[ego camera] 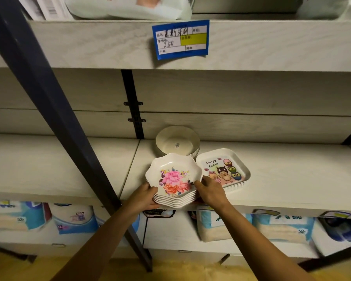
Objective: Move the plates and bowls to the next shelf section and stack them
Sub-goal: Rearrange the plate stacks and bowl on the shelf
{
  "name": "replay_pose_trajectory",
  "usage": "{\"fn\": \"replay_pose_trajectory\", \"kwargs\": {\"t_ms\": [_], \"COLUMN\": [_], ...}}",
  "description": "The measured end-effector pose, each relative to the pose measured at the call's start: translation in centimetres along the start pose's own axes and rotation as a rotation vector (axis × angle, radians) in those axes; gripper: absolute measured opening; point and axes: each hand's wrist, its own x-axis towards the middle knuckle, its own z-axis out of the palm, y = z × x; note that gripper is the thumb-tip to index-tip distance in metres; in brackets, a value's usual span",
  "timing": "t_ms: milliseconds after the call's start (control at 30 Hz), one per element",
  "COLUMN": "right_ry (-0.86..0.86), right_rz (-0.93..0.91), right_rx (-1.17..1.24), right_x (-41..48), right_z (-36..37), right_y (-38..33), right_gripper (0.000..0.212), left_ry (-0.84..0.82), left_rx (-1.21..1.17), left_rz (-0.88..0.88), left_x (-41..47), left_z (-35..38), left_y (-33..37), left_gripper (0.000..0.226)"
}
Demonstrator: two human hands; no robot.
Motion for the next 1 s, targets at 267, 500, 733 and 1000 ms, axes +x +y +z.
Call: {"fn": "replay_pose_trajectory", "kwargs": {"t_ms": [267,500,733,1000], "right_ry": [0.107,0.101,-0.017,-0.072], "right_rz": [0.118,0.157,0.128,0.206], "right_rx": [0.076,0.237,0.441,0.649], "right_x": [-1.0,-1.7,-1.2,-2.5], "right_z": [-2.3,-2.6,-0.3,-1.4], "right_y": [2.5,3.5,4.6,3.5], "right_gripper": [0.041,0.044,0.079,0.05], "left_ry": [-0.087,-0.067,0.008,-0.046], "left_rx": [-0.024,-0.055,-0.044,-0.021], "left_rz": [0.053,0.045,0.05,0.036], "left_x": [-0.4,-0.1,0.3,0.0], "left_z": [3.5,4.9,3.3,2.8], "left_y": [0.7,1.4,0.9,1.0], "left_gripper": [0.033,0.038,0.035,0.04]}}
